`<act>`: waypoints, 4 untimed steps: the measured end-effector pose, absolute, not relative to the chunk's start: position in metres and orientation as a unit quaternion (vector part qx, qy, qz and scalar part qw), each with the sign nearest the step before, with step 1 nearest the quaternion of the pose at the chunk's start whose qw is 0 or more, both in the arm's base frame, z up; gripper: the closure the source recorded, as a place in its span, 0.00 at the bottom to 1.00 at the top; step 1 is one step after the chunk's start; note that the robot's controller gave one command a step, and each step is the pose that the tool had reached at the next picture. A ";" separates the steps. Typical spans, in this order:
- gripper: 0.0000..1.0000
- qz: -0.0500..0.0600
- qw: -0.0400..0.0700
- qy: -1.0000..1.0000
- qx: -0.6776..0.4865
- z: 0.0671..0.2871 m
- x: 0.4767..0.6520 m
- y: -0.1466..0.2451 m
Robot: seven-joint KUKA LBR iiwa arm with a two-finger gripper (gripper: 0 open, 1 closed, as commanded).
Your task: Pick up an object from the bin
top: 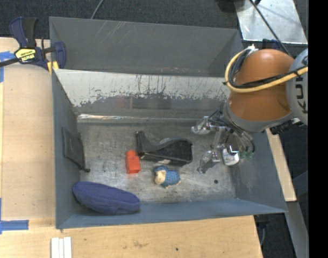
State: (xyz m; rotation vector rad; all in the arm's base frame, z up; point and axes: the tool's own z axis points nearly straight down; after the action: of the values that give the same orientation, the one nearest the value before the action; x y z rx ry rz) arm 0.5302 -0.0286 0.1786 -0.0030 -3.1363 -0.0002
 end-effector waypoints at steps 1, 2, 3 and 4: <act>0.00 0.001 -0.004 -0.995 0.100 0.090 0.573 0.020; 0.00 0.000 0.000 -0.999 0.050 0.100 0.584 0.039; 0.00 0.000 0.000 -0.999 -0.041 0.104 0.578 0.041; 0.00 0.001 0.003 -0.986 -0.165 0.090 0.584 0.038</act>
Offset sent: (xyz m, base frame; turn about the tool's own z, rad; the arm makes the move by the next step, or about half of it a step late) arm 0.0457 0.0573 -0.1086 -0.2166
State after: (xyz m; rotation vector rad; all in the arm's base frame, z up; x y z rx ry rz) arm 0.5838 0.0384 0.0897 -0.5186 -3.0917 0.0016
